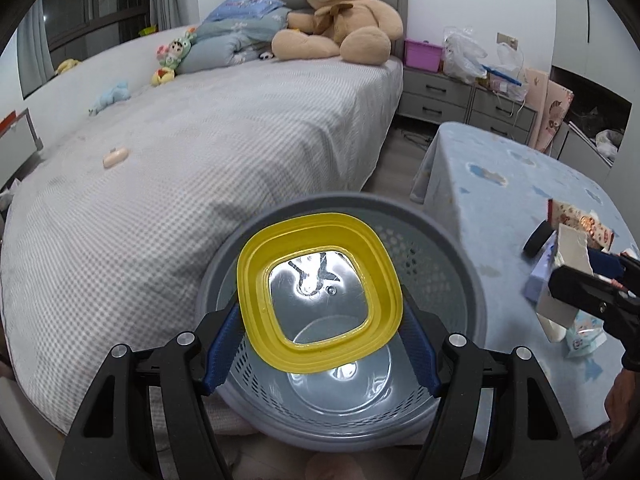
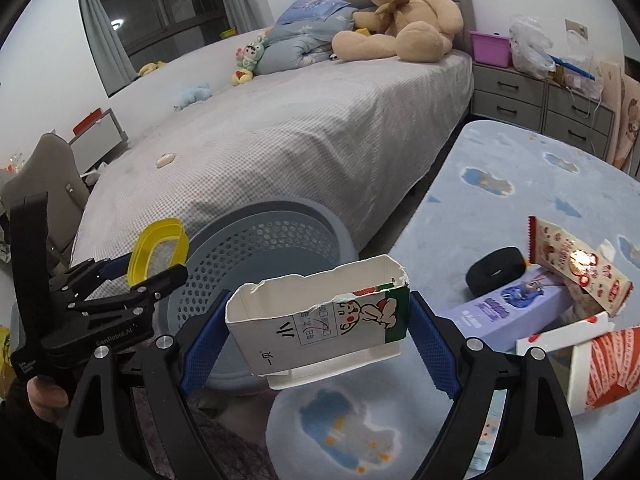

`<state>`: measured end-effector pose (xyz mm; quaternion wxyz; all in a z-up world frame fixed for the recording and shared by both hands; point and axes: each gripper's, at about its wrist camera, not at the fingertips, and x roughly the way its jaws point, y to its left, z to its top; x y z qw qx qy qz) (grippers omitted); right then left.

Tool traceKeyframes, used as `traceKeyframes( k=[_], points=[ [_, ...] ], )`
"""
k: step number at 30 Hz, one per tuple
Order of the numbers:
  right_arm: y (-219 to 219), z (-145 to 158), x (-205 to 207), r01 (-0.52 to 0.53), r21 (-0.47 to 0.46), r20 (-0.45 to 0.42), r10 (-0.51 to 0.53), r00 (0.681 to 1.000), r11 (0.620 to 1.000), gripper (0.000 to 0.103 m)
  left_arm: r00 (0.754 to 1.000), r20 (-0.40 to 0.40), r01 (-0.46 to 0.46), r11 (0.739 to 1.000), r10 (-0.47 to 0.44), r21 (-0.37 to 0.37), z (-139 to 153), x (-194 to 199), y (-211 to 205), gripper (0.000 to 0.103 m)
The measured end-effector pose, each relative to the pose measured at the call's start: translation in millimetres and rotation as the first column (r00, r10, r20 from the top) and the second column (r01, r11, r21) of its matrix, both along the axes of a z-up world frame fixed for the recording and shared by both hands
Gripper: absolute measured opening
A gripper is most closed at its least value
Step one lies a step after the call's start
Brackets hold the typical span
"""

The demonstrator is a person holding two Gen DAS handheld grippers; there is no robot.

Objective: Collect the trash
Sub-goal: 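Carry the yellow lid and milk carton over the grey wastebasket with both tools, then open the left tool dropping the lid while the right tool drops the carton into the basket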

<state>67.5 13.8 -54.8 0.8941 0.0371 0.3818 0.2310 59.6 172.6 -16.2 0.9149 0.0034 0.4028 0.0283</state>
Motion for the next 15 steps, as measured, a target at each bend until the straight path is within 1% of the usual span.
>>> traceKeyframes(
  k=[8,15],
  points=[
    [29.9,-13.6,22.8,-0.066,0.000,-0.034,0.066,0.997,0.998,0.083,0.997,-0.051,-0.050,0.999,0.050,0.001,-21.0,5.9,19.3,0.069],
    [44.6,-22.8,37.7,-0.096,-0.003,-0.058,0.096,0.994,0.995,0.084,0.995,-0.066,-0.076,0.997,0.076,-0.001,-27.2,9.1,28.3,0.069]
  ],
)
